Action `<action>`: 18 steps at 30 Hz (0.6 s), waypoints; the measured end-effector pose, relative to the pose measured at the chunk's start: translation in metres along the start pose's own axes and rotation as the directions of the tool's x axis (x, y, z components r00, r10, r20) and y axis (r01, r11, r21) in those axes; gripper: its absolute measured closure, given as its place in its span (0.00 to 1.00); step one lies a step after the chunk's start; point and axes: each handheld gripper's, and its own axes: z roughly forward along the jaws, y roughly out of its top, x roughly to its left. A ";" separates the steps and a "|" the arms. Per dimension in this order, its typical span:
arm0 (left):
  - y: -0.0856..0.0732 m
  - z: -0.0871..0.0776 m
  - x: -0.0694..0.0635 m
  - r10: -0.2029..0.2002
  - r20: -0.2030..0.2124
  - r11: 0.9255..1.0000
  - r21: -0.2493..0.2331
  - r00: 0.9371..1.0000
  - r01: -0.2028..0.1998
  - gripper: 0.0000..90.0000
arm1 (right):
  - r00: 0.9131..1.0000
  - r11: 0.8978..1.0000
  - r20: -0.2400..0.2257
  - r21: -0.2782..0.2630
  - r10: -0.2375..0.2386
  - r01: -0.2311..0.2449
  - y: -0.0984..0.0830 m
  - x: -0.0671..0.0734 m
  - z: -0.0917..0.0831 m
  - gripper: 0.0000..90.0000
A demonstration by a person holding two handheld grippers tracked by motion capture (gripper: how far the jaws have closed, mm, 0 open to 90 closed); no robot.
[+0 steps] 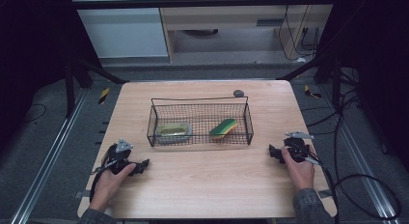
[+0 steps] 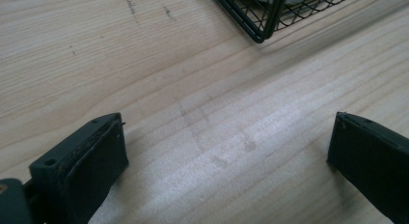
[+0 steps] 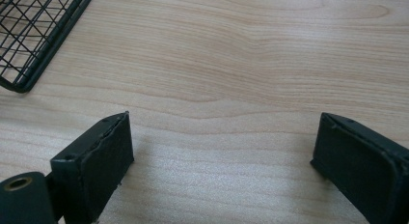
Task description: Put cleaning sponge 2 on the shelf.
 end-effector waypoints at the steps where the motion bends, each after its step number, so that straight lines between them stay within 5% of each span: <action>1: 0.001 0.001 0.001 -0.001 -0.002 1.000 0.000 1.000 0.001 0.00 | 1.000 1.000 -0.002 0.002 -0.003 0.003 0.000 0.001 0.000 0.07; 12: 0.013 0.013 0.007 -0.017 -0.017 1.000 0.002 1.000 0.017 0.00 | 0.998 0.998 -0.023 0.017 -0.055 0.056 -0.003 0.009 -0.001 0.03; 18: 0.013 0.013 0.008 -0.017 -0.016 1.000 0.002 1.000 0.017 0.00 | 1.000 0.999 -0.007 0.023 -0.029 0.029 -0.003 0.013 -0.001 0.01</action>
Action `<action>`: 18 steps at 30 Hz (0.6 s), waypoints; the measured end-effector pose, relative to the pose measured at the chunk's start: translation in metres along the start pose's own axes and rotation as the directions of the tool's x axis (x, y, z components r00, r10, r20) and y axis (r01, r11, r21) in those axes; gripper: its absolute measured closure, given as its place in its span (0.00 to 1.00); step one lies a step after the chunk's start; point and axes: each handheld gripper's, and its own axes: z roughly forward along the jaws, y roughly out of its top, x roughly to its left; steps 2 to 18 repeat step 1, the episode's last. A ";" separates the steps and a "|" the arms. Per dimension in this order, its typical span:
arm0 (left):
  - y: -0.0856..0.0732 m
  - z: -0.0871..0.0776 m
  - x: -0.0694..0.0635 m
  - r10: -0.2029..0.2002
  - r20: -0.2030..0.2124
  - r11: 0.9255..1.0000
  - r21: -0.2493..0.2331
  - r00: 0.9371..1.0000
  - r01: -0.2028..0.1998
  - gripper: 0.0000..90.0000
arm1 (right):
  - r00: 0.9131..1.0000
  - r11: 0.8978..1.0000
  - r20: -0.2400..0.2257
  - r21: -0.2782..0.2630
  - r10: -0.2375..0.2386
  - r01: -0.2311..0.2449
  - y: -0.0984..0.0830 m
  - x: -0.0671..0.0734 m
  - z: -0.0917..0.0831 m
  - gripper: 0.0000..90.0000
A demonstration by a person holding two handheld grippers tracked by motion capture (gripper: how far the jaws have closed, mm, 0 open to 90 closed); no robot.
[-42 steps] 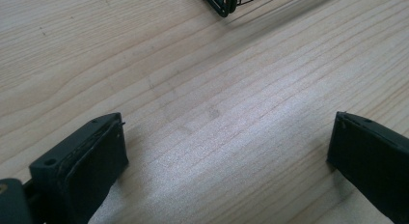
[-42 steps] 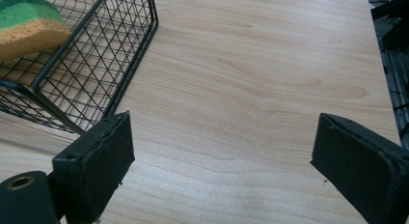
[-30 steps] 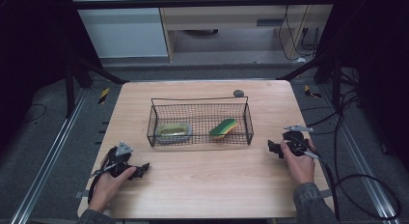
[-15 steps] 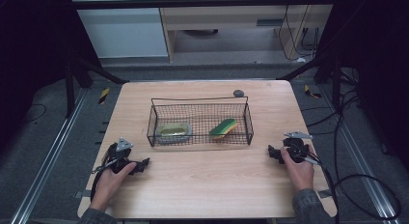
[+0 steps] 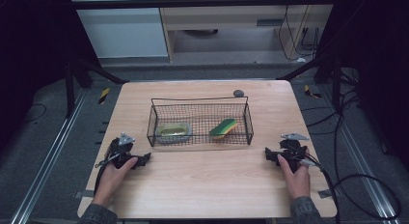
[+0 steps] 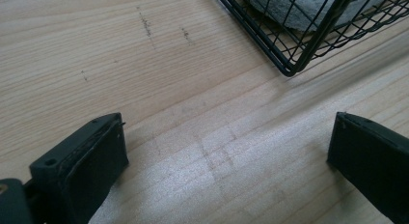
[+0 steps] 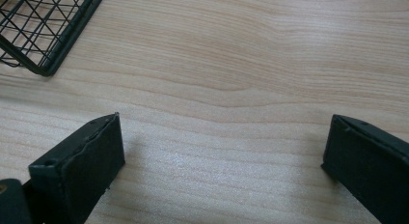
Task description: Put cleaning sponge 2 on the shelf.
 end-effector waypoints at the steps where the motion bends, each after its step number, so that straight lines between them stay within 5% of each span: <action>1: 0.000 0.000 0.000 0.000 0.000 1.000 0.000 1.000 0.000 0.00 | 1.000 1.000 0.002 0.001 0.001 -0.001 0.000 0.000 0.000 0.01; 18: 0.000 0.000 0.000 0.000 0.000 1.000 0.000 1.000 0.000 0.00 | 1.000 1.000 0.002 0.001 0.001 -0.001 0.000 0.000 0.000 0.01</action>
